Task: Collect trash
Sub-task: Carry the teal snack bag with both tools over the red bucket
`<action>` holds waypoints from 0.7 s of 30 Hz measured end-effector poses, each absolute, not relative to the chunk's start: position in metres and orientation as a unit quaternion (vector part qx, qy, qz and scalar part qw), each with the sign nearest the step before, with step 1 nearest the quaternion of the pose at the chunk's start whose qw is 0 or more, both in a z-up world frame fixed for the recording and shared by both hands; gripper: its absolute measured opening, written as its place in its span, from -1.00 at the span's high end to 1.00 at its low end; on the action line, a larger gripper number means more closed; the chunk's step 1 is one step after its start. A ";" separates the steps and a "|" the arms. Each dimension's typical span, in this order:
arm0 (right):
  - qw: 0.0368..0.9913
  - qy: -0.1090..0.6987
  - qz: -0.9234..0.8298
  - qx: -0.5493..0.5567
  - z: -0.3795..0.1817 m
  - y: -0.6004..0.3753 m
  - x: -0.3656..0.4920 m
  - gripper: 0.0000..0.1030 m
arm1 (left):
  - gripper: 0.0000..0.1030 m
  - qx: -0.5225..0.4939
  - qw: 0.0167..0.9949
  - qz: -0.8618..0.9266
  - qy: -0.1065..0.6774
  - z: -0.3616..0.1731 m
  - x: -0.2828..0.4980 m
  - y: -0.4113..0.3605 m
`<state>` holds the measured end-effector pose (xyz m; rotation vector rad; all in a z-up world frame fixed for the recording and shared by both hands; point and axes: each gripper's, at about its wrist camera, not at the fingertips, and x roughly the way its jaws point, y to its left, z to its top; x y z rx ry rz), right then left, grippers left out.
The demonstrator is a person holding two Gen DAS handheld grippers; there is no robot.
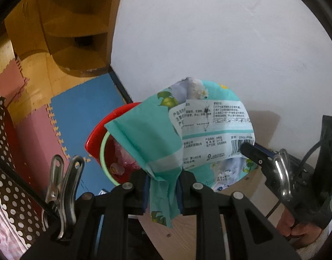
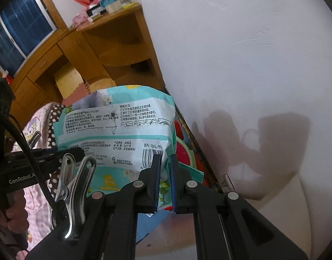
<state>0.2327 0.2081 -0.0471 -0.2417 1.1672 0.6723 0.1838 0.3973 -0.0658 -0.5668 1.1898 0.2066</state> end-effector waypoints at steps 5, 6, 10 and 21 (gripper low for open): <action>0.751 0.568 0.304 -0.148 -0.073 0.242 0.245 0.82 | 0.61 -0.269 0.767 0.110 0.572 -0.094 0.197 0.412; 0.746 0.576 0.302 -0.144 -0.079 0.247 0.249 0.82 | 0.61 -0.273 0.764 0.110 0.574 -0.101 0.198 0.416; 0.721 0.614 0.287 -0.145 -0.106 0.264 0.264 0.82 | 0.61 -0.287 0.749 0.115 0.586 -0.132 0.201 0.431; 0.653 0.686 0.255 -0.195 -0.200 0.303 0.271 0.82 | 0.60 -0.316 0.705 0.136 0.621 -0.223 0.189 0.443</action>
